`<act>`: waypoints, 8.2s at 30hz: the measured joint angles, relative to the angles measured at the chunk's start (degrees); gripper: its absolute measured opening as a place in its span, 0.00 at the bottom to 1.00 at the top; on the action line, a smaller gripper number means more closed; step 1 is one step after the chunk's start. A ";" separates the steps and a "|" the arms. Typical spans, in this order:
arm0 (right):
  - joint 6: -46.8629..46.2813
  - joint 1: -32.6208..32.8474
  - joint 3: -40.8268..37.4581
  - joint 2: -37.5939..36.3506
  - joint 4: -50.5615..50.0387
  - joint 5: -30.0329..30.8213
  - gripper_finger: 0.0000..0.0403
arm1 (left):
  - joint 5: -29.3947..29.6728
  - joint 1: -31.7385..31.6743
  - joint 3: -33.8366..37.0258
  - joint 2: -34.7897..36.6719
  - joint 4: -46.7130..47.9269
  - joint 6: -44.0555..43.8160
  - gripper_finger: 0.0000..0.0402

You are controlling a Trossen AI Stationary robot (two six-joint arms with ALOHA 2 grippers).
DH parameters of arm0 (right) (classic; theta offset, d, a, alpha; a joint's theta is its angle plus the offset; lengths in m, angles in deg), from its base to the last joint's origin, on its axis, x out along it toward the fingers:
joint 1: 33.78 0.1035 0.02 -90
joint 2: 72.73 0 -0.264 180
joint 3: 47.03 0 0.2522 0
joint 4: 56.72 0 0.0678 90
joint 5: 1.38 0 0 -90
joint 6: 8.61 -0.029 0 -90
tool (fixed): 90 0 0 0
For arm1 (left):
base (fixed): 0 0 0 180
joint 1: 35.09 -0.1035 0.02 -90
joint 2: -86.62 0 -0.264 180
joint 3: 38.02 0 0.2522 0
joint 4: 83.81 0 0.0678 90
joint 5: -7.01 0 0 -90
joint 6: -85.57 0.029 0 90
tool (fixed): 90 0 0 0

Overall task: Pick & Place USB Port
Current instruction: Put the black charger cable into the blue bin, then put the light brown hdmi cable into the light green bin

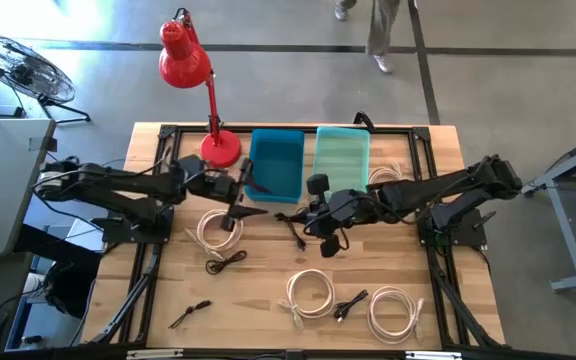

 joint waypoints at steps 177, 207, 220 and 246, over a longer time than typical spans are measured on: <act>-36.39 4.11 0.04 -8.57 -33.85 21.09 0.59 | 28.00 4.02 -47.94 -28.27 122.42 12.42 0.57; -39.71 4.15 0.04 -8.53 -35.09 16.25 0.59 | 29.78 4.48 -20.54 -28.29 105.70 7.56 0.57; -39.71 4.16 0.02 -8.42 -35.02 15.36 0.59 | 33.96 4.46 -14.47 -28.16 96.53 5.91 0.41; -39.12 4.17 0.02 -8.42 -34.78 13.24 0.59 | 42.29 9.37 -20.05 -14.76 103.31 -0.76 0.02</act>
